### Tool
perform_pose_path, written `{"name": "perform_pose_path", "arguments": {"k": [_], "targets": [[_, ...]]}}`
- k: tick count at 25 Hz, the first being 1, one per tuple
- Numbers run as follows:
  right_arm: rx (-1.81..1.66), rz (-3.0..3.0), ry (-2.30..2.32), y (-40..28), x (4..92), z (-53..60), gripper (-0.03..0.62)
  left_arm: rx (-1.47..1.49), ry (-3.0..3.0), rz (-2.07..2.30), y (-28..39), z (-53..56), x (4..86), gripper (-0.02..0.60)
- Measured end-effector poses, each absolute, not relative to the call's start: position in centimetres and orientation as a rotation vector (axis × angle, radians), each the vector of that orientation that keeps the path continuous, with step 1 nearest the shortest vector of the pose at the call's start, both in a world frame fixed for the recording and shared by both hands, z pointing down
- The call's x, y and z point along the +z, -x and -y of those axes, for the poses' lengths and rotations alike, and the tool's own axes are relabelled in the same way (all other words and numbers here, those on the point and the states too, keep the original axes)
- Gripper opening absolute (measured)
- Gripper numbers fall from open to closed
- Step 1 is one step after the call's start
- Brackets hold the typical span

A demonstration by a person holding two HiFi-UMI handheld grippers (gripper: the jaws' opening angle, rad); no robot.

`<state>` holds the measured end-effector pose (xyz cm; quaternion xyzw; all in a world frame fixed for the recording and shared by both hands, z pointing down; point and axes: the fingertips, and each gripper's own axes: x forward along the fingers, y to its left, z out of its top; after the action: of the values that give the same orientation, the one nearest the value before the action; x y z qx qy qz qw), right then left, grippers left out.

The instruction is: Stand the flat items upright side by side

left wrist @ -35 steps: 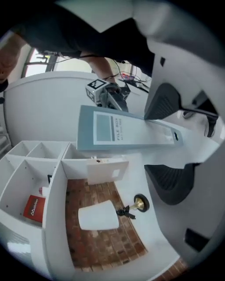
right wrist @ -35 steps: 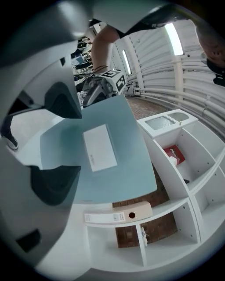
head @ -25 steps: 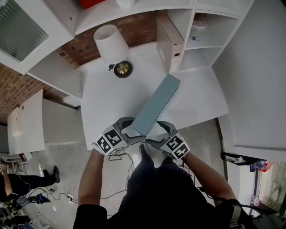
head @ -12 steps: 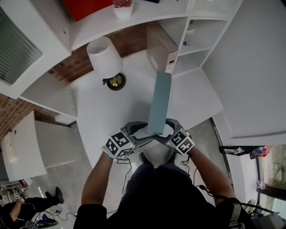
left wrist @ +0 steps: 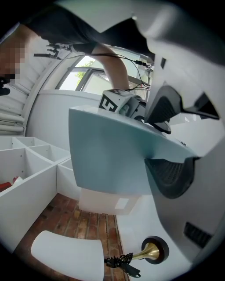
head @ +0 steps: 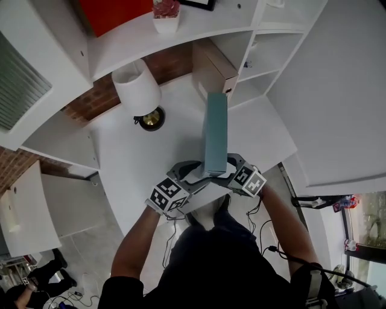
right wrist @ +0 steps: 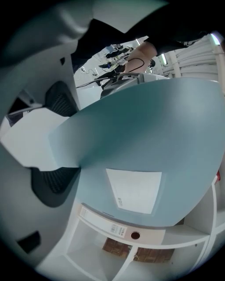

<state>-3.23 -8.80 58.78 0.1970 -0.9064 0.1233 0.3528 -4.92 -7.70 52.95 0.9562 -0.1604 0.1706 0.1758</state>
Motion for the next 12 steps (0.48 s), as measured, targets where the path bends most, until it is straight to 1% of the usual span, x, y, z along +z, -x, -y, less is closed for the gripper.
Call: {"name": "perform_pose_path", "arguments": {"k": [8, 12], "targets": [[0.307, 2.404, -0.484, 2.2, 58.8, 14.5, 0.350, 0.475, -2.668, 0.650, 3.7, 13.3, 52.9, 0.255], [0.325, 2.433, -0.505, 1.2, 59.2, 17.7, 0.313, 0.403, -2.623, 0.763, 3.0, 17.0, 51.9, 0.255]]}}
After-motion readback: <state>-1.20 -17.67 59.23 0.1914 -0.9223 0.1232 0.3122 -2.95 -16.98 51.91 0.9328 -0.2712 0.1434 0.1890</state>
